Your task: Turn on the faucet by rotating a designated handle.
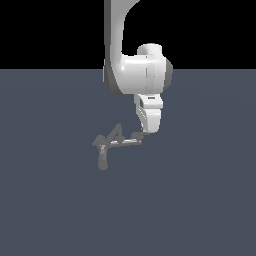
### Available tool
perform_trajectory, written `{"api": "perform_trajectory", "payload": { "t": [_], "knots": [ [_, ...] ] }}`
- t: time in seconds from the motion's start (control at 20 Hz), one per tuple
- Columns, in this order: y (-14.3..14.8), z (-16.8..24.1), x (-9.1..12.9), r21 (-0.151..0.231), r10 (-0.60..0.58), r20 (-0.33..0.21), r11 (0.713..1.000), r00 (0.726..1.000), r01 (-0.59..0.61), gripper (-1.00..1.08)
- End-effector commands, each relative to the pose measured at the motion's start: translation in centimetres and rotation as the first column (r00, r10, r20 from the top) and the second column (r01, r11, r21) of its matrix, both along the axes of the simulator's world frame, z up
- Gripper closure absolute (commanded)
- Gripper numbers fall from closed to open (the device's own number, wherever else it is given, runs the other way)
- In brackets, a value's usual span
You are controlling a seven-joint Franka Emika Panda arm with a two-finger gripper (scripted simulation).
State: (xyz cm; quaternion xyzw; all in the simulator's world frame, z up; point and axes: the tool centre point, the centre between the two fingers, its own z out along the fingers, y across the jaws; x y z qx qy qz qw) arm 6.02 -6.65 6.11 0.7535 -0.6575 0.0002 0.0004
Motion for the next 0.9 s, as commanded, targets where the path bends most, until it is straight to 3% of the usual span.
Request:
{"api": "perform_trajectory", "payload": {
  "t": [0.0, 0.2, 0.85],
  "knots": [
    [-0.8, 0.0, -0.7, 0.000, -0.002, 0.000, 1.000, 1.000, 0.002, 1.08],
    [-0.9, 0.0, -0.9, 0.002, 0.002, 0.003, 1.000, 1.000, -0.002, 1.08],
    [-1.6, 0.0, -4.7, 0.001, -0.003, 0.001, 1.000, 1.000, 0.003, 1.08]
  ]
}}
